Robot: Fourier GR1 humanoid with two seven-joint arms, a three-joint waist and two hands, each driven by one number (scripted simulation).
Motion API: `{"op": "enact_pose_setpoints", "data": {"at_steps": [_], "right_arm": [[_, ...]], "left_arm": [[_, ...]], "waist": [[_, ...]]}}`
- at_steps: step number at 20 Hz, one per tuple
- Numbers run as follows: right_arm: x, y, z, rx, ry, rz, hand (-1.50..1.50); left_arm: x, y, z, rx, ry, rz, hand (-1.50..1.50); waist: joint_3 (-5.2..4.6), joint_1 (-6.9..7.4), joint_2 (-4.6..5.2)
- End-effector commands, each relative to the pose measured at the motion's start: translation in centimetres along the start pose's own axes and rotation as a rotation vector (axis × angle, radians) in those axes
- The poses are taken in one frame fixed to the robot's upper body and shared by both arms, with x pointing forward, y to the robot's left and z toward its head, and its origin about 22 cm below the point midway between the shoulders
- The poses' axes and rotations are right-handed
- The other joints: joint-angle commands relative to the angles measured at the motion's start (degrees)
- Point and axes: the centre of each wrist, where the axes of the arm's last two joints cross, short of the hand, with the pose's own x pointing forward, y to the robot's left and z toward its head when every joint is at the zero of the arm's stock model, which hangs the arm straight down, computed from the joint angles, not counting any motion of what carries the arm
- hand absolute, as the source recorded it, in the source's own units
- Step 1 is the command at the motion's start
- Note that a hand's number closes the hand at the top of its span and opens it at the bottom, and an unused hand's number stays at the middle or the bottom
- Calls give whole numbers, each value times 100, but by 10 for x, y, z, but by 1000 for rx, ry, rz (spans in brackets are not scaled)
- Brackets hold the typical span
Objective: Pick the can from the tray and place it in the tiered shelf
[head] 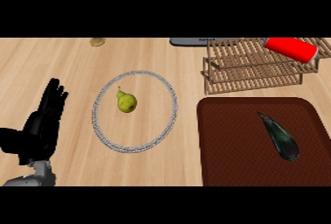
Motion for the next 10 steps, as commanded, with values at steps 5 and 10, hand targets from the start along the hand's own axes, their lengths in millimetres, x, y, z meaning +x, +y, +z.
{"op": "enact_pose_setpoints", "data": {"at_steps": [5,10], "right_arm": [[-29,-75,14,46,1,-28,-150],[-29,-128,19,63,-33,-49,-150]], "left_arm": [[4,13,0,-18,3,5,0],[16,-11,-15,10,-11,8,0]], "waist": [[2,64,15],[5,56,25]]}}
